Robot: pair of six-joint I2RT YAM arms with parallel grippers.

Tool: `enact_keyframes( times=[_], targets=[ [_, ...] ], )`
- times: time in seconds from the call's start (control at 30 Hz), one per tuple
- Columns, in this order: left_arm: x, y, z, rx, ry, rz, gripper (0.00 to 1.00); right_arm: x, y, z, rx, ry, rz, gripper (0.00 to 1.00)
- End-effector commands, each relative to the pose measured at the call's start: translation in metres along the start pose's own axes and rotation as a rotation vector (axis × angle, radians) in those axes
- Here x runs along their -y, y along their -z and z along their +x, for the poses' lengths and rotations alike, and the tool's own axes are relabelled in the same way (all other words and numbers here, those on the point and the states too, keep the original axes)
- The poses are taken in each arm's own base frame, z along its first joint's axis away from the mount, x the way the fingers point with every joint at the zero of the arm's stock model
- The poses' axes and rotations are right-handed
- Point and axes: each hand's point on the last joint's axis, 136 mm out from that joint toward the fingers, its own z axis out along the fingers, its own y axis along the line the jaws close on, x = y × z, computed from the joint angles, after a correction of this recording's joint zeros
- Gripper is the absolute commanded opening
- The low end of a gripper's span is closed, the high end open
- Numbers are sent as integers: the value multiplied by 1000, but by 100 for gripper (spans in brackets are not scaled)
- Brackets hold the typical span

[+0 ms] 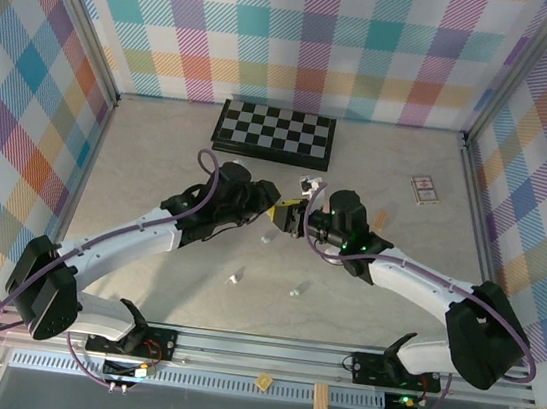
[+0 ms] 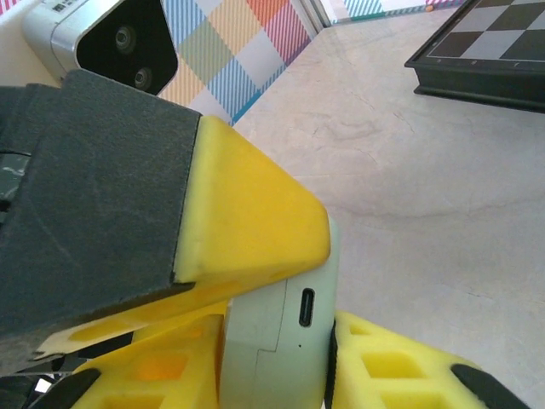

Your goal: Insert wireless bluetooth earbuds into charging case

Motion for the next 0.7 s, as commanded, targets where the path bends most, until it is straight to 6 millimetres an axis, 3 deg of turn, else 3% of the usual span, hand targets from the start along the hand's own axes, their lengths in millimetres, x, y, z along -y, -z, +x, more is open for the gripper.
enact_keyframes(
  times=[0.0,0.1,0.27,0.37,0.53,0.67],
  targets=[
    [13,10,1,-7,13,54,35,-10,-2,-13,25,11,-36,23],
    [13,11,0,0,3,58,43,-13,0,-13,26,8,-42,16],
    [17,19,-12,72,-63,88,83,-17,12,-13,9,-13,-71,11],
    [27,30,-18,106,-204,120,97,-27,22,-11,-40,-63,-182,11],
    [58,57,-2,46,-502,325,98,-43,43,-12,-108,-109,-351,8],
    [67,77,25,-124,-636,453,90,-61,58,-14,-147,-76,-483,5]
  ],
)
